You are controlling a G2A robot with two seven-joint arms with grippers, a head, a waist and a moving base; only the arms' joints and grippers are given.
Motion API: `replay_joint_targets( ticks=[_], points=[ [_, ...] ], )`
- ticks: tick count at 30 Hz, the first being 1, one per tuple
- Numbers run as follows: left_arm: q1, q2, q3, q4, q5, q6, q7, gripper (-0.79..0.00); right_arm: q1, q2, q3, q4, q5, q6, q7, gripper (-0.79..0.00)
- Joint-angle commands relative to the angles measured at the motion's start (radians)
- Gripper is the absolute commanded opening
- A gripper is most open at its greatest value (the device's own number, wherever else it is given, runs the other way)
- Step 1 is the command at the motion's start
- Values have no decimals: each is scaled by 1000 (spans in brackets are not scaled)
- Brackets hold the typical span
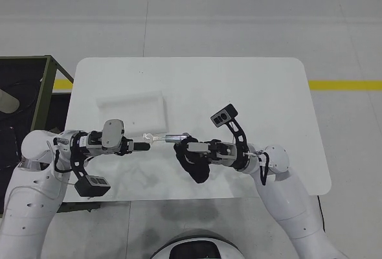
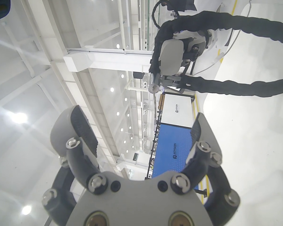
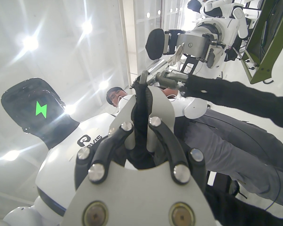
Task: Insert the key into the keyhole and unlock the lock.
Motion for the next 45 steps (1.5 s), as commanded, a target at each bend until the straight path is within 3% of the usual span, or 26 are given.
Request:
replay_joint_targets(
  ticks=[1, 3, 4, 29, 45],
  points=[
    [-1, 0, 4, 4, 1, 3, -2, -508, -1, 0, -3, 1, 0, 0, 1, -785],
    [-2, 1, 8, 5, 11, 7, -3, -739, -1, -1, -5, 1, 0, -1, 2, -785],
    [-3, 1, 9, 4, 16, 10, -4, -785, -1, -1, -6, 1, 0, 0, 3, -785],
    [6, 13, 27, -31, 85, 25, -39, -785, -10, 1, -12, -17, -70, -39, -26, -785],
    [29, 17, 12, -63, 117, 50, -145, -785, -18, 3, -15, -45, -138, -88, -89, -785]
  ],
)
